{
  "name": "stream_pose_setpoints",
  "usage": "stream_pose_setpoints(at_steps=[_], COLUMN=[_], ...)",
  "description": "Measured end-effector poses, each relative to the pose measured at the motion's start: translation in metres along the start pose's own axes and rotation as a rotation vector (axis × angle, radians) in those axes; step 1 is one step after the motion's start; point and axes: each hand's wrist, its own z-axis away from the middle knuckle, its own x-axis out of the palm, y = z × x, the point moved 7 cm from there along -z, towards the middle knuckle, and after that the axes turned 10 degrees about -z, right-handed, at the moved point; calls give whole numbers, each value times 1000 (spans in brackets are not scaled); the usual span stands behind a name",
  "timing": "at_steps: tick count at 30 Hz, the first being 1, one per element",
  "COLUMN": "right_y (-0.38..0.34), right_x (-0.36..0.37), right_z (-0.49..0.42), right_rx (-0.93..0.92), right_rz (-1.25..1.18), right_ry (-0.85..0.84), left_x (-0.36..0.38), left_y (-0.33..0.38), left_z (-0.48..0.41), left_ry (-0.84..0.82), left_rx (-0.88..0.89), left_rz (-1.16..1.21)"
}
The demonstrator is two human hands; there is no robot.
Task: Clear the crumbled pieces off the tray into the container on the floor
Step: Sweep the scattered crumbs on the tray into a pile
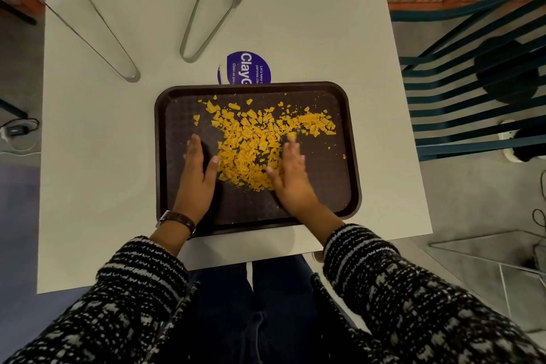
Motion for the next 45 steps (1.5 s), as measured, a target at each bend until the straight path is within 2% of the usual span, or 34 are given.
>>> stream_pose_setpoints(at_steps=[2,4,8,10,13,17,19,21,23,27,30,32,34,36,37,41,43,45], right_y=[-17,-19,17,38,45,15,8,17,35,62,64,52,29,13,12,40,53,49], right_x=[8,-4,-60,-82,-75,-37,-34,-45,-56,-57,-50,-45,-35,-27,-30,-64,-68,-51], right_z=[8,11,5,-7,-24,-23,-16,-9,3,27,25,17,10,7,5,-7,-12,-13], right_rx=[-120,-149,28,142,197,9,-49,7,149,266,262,209,56,-96,-114,92,211,210], right_rz=[-51,-82,-89,-43,35,-34,-22,42,104,231,181,47,-66,-32,-9,36,75,172], right_ry=[-77,-21,230,289,228,66,61,175,268,312,313,283,173,93,116,326,324,226], left_x=[1,1,0,-1,-2,0,1,1,1,2,2,0,-2,-1,-1,-3,-4,-5], left_y=[1,2,4,4,2,0,0,0,0,4,5,3,0,-3,-4,-4,-4,-5], left_z=[-1,-2,-4,-5,-5,-4,-5,-5,-4,-3,-2,-3,-3,-3,-3,-4,-4,-4], left_ry=[-5,-3,7,9,10,13,17,21,24,25,18,25,29,26,25,33,36,33], left_rx=[2,8,20,20,12,11,13,7,6,8,4,6,12,9,4,-4,-2,-13], left_rz=[-5,-3,-6,-6,-13,-19,-19,-9,5,7,2,-5,-11,-15,-17,-20,-26,-20])
